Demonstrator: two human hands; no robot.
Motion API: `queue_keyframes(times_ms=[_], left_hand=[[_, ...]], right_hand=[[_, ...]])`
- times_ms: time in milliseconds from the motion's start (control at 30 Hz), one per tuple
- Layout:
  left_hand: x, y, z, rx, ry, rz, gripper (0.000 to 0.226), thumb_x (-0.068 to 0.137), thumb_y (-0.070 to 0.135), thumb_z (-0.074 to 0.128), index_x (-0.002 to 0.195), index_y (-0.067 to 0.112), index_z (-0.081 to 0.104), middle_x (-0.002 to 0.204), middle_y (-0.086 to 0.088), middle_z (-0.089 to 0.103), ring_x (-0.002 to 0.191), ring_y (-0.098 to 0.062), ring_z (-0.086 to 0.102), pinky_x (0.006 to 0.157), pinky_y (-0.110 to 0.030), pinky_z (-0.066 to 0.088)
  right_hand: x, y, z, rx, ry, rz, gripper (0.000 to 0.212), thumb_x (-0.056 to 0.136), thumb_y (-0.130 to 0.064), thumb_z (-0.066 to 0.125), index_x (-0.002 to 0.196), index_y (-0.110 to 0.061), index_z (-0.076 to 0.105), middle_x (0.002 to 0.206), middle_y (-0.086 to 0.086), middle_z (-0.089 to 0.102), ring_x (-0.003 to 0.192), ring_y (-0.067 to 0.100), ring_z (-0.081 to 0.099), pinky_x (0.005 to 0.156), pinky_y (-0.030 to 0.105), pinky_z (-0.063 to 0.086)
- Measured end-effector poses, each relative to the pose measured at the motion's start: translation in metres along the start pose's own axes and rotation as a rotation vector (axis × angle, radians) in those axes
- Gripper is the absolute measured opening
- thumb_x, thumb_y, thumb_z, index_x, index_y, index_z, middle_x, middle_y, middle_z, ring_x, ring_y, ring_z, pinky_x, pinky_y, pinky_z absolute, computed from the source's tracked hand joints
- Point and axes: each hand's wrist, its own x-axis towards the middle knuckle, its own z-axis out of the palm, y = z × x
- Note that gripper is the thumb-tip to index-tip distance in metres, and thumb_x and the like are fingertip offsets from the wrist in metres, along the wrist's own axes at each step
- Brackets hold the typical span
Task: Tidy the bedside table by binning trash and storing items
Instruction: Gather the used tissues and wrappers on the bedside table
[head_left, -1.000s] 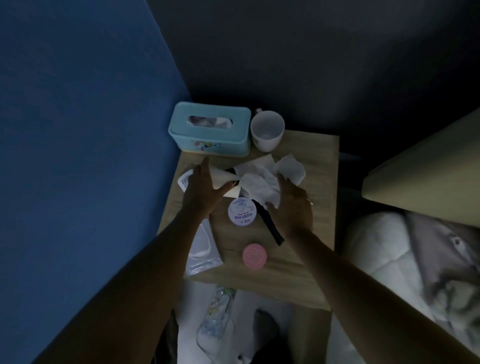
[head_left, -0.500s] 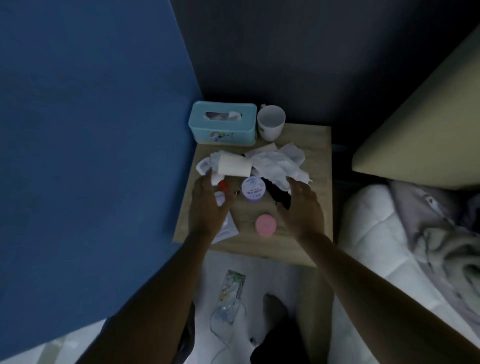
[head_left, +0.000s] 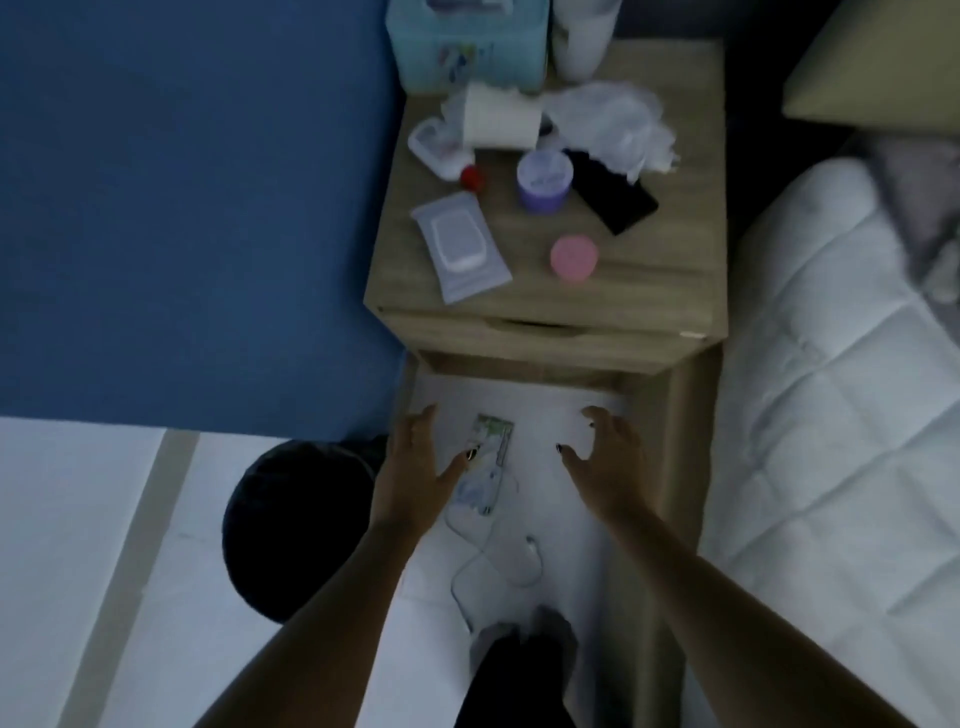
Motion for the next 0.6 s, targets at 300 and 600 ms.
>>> queue_keyframes(times_ms=[300,600], left_hand=[[0.067,-0.094,0.186,0.027,-0.158,-0.116,0.091,0.082,0.048,0.067,0.150,0.013,0.017,0.150,-0.015,0.027,0.134,-0.033,0.034,0.105,-0.046,0.040],[0.153,-0.177,0.332,0.205,-0.156,-0.189,0.109,0.074,0.052,0.073,0.151,0.007,0.010,0.151,-0.023,0.017,0.135,-0.043,0.026,0.106,-0.052,0.035]], right_hand=[[0.052,0.116,0.153,0.130,-0.240,0.154,0.060,0.078,-0.043,0.073,0.128,-0.019,0.050,0.120,0.010,0.062,0.105,0.023,0.061,0.083,0.032,0.054],[0.104,0.187,0.319,0.150,-0.403,0.123,0.062,0.080,-0.038,0.073,0.130,-0.014,0.046,0.116,0.013,0.062,0.105,0.028,0.060,0.082,0.030,0.049]])
